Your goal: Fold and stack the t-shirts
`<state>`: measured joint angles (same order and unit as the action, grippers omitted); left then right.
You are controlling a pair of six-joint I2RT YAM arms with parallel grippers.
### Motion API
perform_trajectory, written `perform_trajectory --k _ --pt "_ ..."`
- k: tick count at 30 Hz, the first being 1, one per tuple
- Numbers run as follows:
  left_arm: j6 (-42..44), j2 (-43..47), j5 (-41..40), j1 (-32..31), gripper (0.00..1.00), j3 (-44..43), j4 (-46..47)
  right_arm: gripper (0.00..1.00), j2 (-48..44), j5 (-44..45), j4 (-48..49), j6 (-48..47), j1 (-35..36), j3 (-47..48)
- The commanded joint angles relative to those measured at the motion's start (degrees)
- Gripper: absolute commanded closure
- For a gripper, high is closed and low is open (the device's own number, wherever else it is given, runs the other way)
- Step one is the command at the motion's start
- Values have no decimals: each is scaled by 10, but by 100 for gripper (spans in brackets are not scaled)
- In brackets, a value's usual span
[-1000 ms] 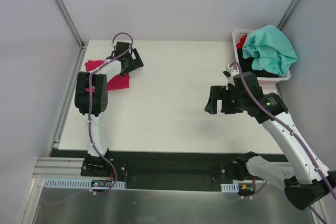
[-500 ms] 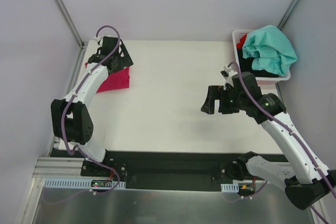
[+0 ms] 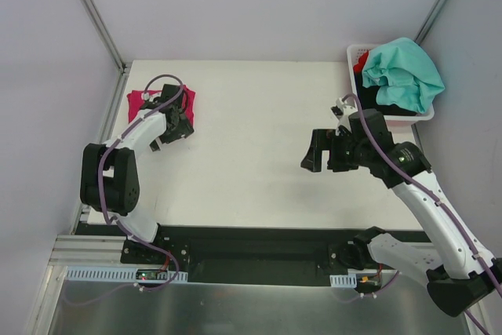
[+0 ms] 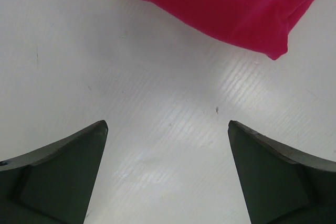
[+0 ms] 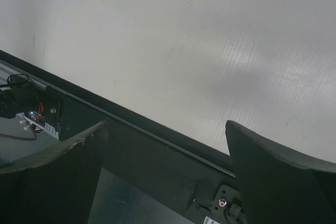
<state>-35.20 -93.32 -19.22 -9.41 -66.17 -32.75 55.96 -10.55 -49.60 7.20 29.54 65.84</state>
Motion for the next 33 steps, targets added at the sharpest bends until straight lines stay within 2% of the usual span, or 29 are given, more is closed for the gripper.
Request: perform_trajectory --k 1,12,18,24,33 --pt "-10 -37 -50 -3 1 -24 8 4 -11 3 -7 -3 3 -3" --pt "8 -133 -20 23 1 -69 69 4 5 21 -26 -25 2 8" --pt "40 -162 37 54 1 -104 90 4 20 18 -16 -28 0 2" --pt "51 -176 93 80 1 -116 103 4 40 9 -7 -27 2 1" --pt "46 -137 112 91 1 -100 103 4 63 -5 3 -28 1 10"
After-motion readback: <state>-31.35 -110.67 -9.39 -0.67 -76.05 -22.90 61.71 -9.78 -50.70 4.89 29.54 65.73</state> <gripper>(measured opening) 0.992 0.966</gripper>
